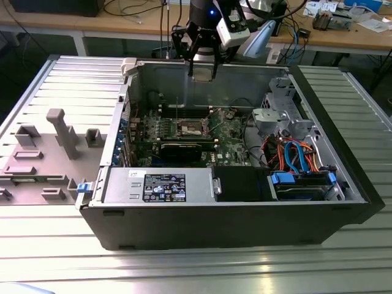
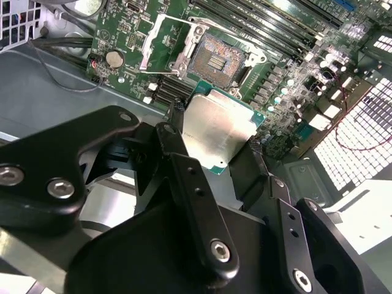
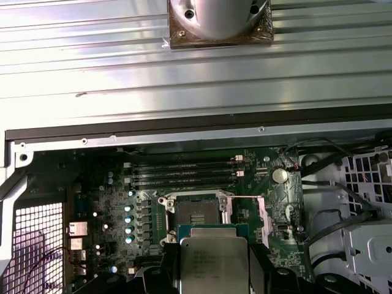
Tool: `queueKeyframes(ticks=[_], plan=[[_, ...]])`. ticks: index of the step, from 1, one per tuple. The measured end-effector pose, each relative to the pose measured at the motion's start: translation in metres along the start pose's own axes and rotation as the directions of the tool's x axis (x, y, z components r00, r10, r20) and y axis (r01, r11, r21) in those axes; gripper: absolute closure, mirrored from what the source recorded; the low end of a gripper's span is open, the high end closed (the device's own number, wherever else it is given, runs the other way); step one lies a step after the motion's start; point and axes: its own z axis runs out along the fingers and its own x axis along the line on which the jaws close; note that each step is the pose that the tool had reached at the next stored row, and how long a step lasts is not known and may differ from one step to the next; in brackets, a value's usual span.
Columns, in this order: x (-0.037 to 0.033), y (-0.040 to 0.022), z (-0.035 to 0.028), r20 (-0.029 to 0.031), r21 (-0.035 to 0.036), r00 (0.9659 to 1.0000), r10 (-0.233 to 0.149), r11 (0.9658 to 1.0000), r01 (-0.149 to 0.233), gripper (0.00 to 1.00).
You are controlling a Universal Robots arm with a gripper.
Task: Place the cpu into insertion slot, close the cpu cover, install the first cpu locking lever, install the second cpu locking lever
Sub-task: 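Place the cpu into insertion slot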
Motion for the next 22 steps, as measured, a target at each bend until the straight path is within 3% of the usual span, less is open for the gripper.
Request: queueKeyframes(ticks=[8, 22], plan=[[0.0003, -0.0001, 0.0001, 0.0005, -0.0001, 1.0, 0.005, 1.0, -0.005, 0.46], [0.0005, -0.0008, 0.0005, 0.0048, -0.0012, 0.9985, 0.054, 0.9985, -0.054, 0.46]])
